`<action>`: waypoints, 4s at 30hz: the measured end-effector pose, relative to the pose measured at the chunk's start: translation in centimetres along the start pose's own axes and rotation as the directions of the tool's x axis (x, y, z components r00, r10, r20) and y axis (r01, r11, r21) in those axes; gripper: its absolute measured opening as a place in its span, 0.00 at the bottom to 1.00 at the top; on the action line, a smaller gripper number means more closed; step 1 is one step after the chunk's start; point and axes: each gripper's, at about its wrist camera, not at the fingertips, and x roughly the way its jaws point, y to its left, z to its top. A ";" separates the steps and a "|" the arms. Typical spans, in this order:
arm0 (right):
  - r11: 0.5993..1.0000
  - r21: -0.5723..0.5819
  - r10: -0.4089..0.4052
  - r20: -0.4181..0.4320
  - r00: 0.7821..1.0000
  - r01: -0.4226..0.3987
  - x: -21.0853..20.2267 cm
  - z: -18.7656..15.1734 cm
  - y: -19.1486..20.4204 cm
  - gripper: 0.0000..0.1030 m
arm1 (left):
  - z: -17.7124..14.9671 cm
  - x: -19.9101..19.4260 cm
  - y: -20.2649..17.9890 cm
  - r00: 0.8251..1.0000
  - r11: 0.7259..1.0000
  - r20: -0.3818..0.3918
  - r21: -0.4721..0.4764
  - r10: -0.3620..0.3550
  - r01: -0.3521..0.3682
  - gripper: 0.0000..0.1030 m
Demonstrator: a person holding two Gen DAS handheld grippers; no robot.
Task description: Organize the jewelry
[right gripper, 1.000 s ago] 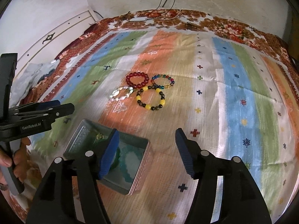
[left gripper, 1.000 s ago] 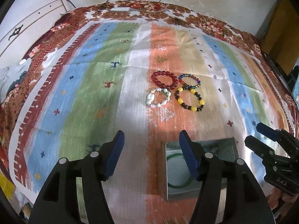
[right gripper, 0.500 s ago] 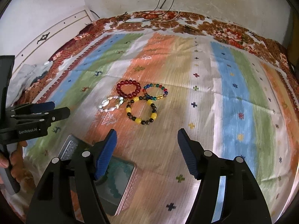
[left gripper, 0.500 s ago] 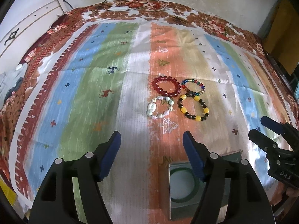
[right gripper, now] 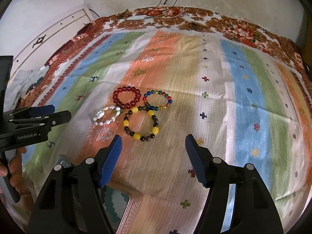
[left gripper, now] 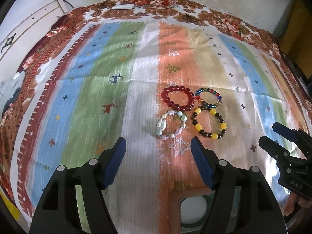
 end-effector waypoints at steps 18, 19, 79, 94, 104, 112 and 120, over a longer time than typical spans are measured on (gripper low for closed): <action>1.000 0.010 0.004 -0.051 0.999 -0.003 3.5 1.5 -0.5 0.65 | 2.6 3.9 0.5 0.998 1.000 -0.052 -0.001 0.029 -0.029 0.67; 1.000 0.012 0.007 -0.057 0.998 -0.007 3.8 1.6 -0.5 0.65 | 2.7 4.2 0.6 0.998 1.000 -0.057 -0.002 0.030 -0.030 0.67; 0.998 -0.051 -0.039 -0.206 0.978 0.029 11.9 2.1 -0.8 0.13 | 3.4 11.4 -1.0 0.975 0.990 -0.214 0.138 0.061 -0.032 0.14; 0.998 -0.064 -0.027 -0.145 0.989 0.018 9.6 2.4 0.0 0.12 | 3.4 10.4 0.8 0.975 0.997 -0.223 0.064 -0.023 0.038 0.14; 0.996 -0.092 -0.033 -0.113 0.993 0.022 8.1 2.6 0.6 0.12 | 3.4 8.6 1.3 0.983 0.998 -0.180 0.040 -0.030 0.038 0.14; 0.996 -0.082 -0.036 -0.085 0.996 0.029 6.6 2.6 0.7 0.12 | 3.4 6.7 1.0 0.989 0.998 -0.133 0.011 -0.059 0.061 0.14; 0.996 -0.081 -0.024 -0.043 0.999 0.021 4.4 2.4 1.2 0.12 | 3.2 4.7 0.6 0.992 0.997 -0.093 -0.005 -0.083 0.083 0.14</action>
